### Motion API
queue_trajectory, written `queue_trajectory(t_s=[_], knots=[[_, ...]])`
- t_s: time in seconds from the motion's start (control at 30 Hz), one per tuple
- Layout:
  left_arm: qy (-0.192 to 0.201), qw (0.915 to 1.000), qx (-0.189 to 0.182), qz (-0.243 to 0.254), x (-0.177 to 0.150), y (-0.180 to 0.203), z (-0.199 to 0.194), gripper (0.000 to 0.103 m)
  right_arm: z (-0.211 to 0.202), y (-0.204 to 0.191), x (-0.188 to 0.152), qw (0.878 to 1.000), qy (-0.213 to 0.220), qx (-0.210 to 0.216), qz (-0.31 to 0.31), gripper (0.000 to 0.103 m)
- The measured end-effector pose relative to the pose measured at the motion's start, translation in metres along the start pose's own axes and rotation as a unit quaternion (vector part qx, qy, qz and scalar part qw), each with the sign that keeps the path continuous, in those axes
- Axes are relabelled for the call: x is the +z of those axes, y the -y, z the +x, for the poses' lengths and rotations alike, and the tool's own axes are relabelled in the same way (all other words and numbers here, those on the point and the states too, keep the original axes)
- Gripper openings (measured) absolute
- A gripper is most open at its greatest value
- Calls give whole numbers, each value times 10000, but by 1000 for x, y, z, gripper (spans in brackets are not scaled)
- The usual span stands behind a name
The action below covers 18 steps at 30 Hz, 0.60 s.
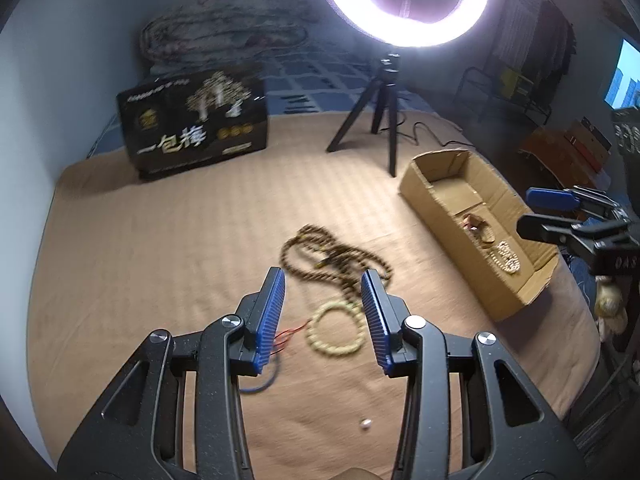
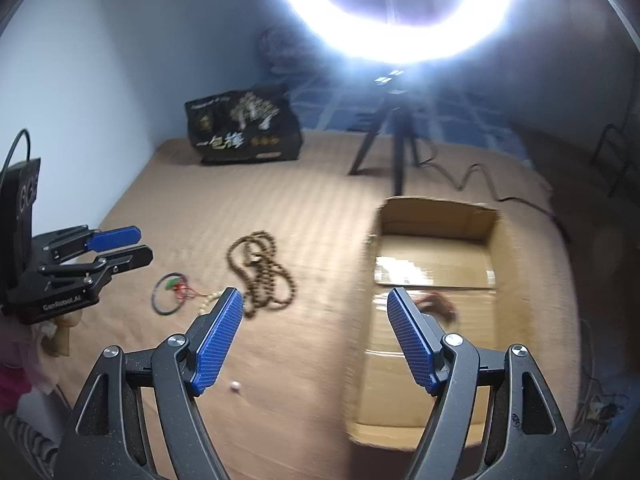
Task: Organize jewelry
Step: 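Grasp the blue bangle with jade pendant with the left gripper while the right grasps the wooden beads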
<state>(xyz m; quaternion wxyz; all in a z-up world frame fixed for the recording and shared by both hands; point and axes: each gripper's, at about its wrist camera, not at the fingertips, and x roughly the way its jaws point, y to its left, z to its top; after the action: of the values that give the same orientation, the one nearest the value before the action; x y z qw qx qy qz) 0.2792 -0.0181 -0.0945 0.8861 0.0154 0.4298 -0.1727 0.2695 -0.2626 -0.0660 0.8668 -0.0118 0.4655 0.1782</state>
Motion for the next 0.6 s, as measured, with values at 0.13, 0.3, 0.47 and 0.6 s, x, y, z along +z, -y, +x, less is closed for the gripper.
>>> queue_trajectory(t_s=[0.13,0.3,0.47,0.6], knots=[[-96,9999,-1,-36,-10,-23,6,40,31,-10,10,9990,-361,262,103,74],[-321,9995,-40,52,-23,-42,20,33,68,-17,21,9965,-693,413,222,74],[-651,9977,-111,118,-40,-55,45,22,101,-23,28,9949,-912,411,154,74],[-850,9962,-99,126,-50,-62,63,21,122,-25,30,9932,-1049,448,221,74]])
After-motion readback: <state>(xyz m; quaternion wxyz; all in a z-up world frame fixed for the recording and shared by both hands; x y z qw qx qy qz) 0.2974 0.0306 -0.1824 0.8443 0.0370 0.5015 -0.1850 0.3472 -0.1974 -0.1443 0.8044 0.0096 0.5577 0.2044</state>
